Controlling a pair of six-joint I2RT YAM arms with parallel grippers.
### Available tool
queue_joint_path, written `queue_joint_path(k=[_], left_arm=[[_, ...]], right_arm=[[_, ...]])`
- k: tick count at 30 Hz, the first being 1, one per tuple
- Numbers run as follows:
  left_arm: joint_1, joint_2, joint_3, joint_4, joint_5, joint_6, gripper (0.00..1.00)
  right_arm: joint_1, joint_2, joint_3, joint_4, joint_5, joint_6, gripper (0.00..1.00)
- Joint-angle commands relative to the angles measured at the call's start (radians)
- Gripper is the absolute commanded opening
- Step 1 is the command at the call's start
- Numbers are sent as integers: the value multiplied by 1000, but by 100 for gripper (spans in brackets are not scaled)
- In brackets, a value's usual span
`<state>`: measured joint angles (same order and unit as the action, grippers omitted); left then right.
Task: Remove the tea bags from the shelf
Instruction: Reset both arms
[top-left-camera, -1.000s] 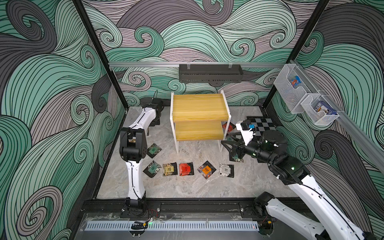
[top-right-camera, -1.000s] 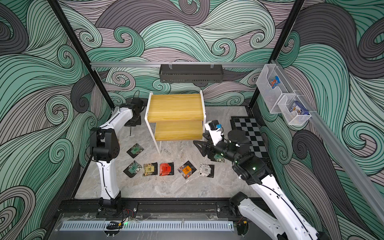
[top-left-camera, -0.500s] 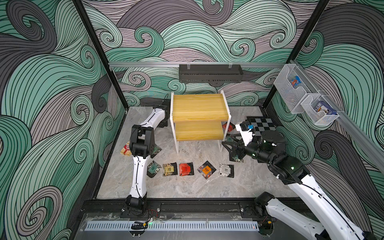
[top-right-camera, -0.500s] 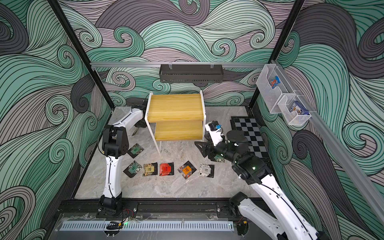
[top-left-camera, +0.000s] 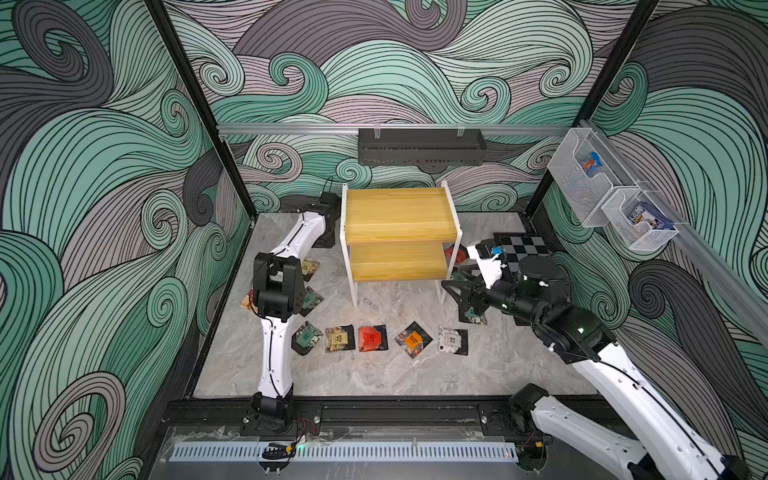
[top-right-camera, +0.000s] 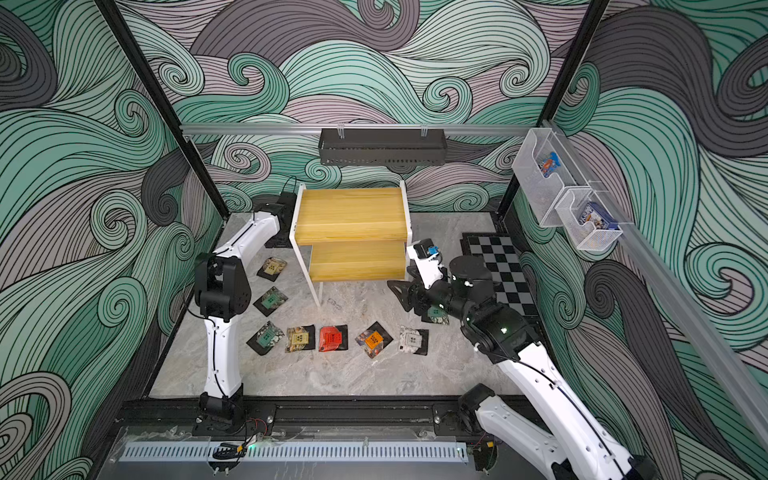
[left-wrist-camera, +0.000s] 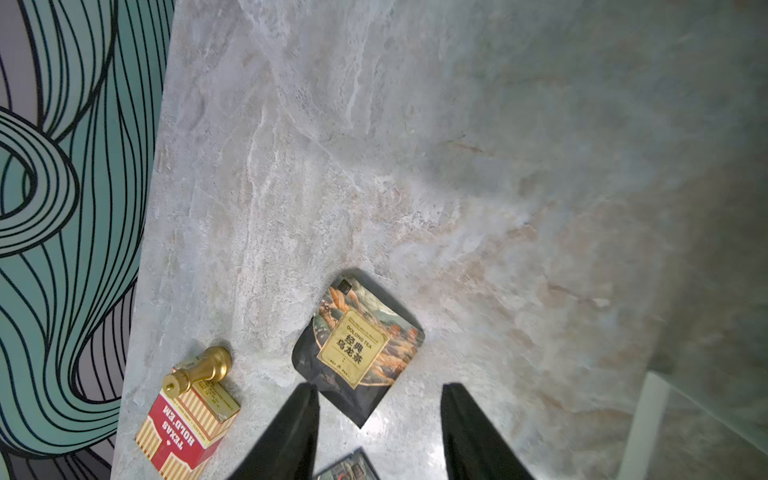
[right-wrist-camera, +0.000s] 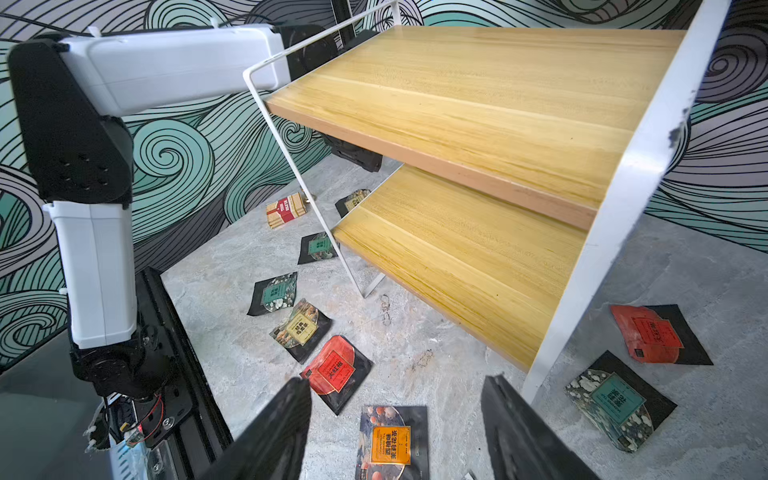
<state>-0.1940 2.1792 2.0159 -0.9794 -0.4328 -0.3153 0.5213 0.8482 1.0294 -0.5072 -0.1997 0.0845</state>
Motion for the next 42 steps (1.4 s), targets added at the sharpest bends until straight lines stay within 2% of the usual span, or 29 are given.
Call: queue_joint_path(k=[1,9,12,15,18,19,22,25,32,36,40,42], left_arm=[[8,-82,-38,-11,63,-19,52],[52,-309,-254,76,200,-48,59],[63,-407,-338,120,243,-40,63],[75,-507,-426,185,281,-24,66],[89,-612,-535,295,295,-12,78],[94,-644,-564,328,303,-7,98],[106,-700,-610,378,309,18,98],[109,-728,-650,424,258,58,99],[145,-743,-757,561,141,91,99],[176,-721,-856,685,154,136,99],[187,-670,-974,839,131,169,98],[191,-664,-1052,933,151,179,98]], right_arm=[[-6,-11,24,16,-6,-10,69],[-49,3,36,17,-41,36,77],[-96,24,52,17,-48,38,81],[-179,66,86,16,-56,43,88],[-249,132,141,21,6,30,99],[-275,158,153,33,27,29,99],[-365,244,175,70,53,74,99],[-425,310,167,113,130,108,99],[-526,409,90,236,389,126,99],[-546,440,-51,408,495,67,99],[-547,447,-272,672,538,15,99],[-547,442,-339,740,541,12,99]])
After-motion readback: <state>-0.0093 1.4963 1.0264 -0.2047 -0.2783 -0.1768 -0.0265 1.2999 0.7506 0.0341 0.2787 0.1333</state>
